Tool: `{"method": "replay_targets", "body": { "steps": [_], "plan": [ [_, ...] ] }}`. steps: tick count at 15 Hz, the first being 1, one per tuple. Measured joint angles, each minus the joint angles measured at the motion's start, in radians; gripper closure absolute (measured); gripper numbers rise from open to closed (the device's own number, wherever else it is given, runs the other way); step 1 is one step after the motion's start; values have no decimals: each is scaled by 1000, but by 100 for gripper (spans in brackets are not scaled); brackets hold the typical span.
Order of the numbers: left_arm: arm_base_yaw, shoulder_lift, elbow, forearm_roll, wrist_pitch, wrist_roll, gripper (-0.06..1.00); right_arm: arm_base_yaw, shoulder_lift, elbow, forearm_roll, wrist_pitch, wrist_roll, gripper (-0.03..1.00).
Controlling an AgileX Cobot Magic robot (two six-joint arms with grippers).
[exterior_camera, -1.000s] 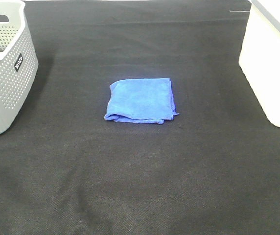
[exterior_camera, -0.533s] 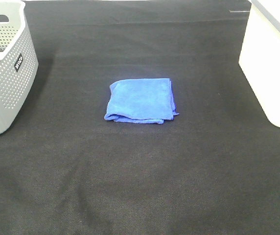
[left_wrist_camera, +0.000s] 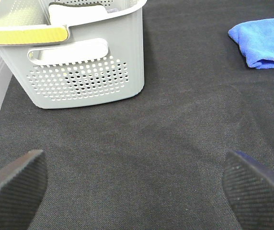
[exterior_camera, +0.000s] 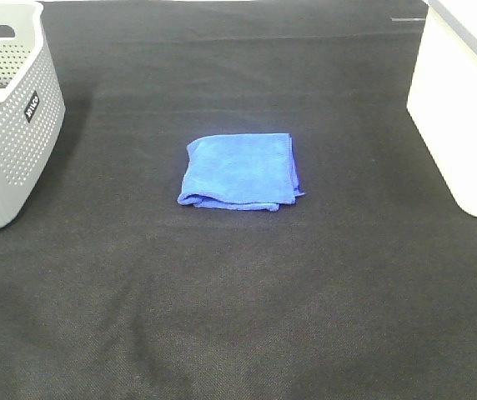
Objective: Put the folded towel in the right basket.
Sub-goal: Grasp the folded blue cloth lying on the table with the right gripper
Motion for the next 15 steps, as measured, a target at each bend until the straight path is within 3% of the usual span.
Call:
{"method": "replay_targets", "body": {
  "steps": [15],
  "plan": [
    [0,0,0,0,0,0,3,0,70,0,0,0,0,-1]
  ]
}}
